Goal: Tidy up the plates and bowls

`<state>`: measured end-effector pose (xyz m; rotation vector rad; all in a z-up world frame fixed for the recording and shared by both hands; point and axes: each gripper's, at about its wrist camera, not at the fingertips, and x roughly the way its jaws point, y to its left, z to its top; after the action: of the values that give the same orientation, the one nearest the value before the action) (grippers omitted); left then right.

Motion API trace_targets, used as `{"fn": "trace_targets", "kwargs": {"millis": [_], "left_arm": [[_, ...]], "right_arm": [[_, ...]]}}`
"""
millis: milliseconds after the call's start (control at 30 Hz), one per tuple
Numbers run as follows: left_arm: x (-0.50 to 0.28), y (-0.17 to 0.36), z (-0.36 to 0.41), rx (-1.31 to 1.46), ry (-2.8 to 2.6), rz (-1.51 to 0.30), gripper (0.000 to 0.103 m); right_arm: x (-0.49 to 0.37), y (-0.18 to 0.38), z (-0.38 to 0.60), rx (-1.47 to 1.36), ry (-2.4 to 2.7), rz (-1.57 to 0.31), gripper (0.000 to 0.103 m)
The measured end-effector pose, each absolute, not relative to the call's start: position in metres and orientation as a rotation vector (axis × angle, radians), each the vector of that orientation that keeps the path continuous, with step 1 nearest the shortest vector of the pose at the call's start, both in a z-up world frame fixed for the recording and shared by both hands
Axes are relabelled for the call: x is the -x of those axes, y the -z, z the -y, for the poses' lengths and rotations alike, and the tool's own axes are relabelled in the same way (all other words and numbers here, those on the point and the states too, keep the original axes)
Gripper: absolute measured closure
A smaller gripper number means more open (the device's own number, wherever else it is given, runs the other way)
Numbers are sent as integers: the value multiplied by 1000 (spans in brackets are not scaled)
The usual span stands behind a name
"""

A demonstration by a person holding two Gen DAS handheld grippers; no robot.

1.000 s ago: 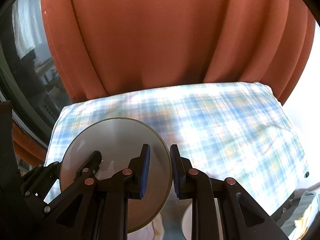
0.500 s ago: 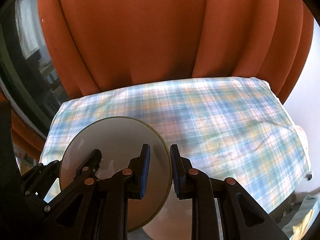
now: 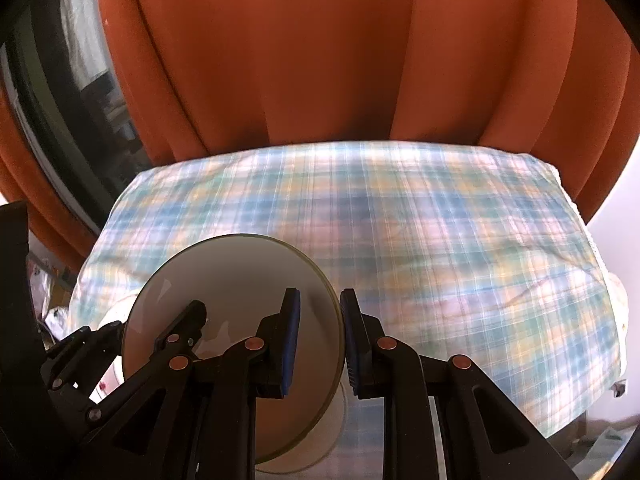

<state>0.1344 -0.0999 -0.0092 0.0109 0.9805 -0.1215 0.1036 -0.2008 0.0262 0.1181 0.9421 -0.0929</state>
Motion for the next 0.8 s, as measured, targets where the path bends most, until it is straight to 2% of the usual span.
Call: {"fn": "trace_targets", "kwargs": {"millis": [800], "left_arm": [[-112,61,106,19,3,-1126,79]], "right_arm": [[-91,29,210,-93,-18,-1084,79]]}}
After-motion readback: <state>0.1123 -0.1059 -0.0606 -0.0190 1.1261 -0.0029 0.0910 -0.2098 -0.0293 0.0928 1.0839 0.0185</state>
